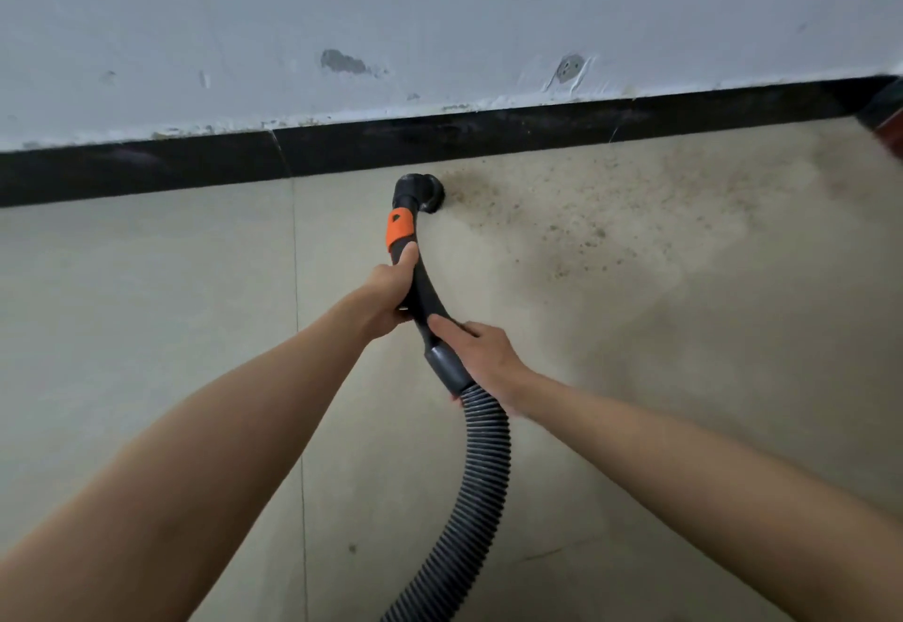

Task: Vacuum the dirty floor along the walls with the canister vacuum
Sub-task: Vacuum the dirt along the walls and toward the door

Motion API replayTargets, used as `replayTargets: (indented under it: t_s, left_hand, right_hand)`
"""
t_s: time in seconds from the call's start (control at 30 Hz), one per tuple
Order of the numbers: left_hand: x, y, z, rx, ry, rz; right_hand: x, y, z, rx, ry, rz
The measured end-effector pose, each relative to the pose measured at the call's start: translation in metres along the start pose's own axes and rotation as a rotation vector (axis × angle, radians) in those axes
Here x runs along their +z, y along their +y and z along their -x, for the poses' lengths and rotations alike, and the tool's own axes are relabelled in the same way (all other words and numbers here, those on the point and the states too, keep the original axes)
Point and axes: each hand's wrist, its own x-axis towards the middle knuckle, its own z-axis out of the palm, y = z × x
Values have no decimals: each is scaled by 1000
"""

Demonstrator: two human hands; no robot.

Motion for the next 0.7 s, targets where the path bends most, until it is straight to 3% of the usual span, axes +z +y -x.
replayTargets:
  t_s: [0.37, 0.6, 0.7]
  left_hand:
    - [37, 35, 10, 15, 53, 265]
    - [41, 34, -10, 42, 184, 241]
    - [37, 26, -12, 32, 234, 182]
  right_hand:
    - [-27, -54, -27, 11, -46, -26]
    - [-36, -32, -39, -115, -218, 64]
    - [-28, -15, -31, -67, -187, -33]
